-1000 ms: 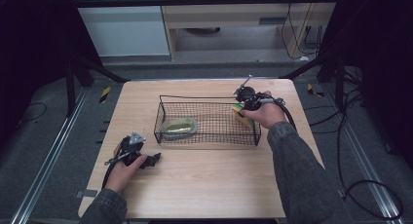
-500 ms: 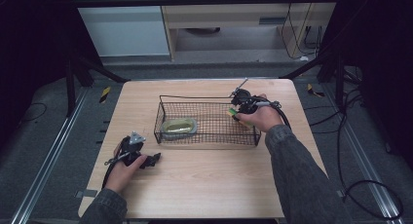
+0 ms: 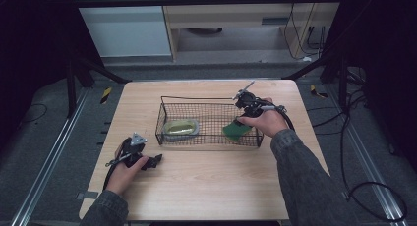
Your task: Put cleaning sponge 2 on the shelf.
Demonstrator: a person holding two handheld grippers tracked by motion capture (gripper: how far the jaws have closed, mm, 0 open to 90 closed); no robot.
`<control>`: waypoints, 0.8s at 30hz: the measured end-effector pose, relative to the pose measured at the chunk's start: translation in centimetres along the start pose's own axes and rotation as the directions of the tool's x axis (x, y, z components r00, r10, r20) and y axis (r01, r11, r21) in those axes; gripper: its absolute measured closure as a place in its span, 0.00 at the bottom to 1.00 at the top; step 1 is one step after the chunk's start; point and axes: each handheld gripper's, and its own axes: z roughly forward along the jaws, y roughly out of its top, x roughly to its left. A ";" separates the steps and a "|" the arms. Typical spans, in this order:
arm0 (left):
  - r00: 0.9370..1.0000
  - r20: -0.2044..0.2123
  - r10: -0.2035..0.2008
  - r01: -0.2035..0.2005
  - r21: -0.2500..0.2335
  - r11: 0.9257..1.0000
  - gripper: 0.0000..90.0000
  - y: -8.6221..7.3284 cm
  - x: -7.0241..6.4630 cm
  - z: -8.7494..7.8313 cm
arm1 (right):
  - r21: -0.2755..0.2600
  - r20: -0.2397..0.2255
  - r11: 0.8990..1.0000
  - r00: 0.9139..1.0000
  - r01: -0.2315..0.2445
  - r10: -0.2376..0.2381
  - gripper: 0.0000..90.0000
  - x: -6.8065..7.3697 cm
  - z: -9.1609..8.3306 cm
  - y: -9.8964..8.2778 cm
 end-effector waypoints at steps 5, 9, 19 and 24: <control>1.000 -0.001 0.007 -0.007 0.003 1.000 0.00 0.0 0.0 0.0 | -0.031 0.018 0.999 1.000 -0.024 0.024 0.29 -0.2 -0.5 -0.5; 1.000 -0.001 0.007 -0.007 0.003 1.000 0.00 0.0 0.0 0.0 | -0.061 0.030 0.997 0.998 -0.047 0.049 0.21 -0.5 -1.0 -0.9; 1.000 -0.001 0.007 -0.007 0.004 1.000 0.00 0.0 0.0 0.0 | -0.174 0.027 0.976 0.990 -0.132 0.138 0.12 -1.3 -2.7 -2.0; 1.000 -0.001 0.007 -0.007 0.003 1.000 0.00 0.0 0.0 0.0 | -0.208 0.050 0.965 0.983 -0.160 0.174 0.09 -1.6 -3.5 -2.6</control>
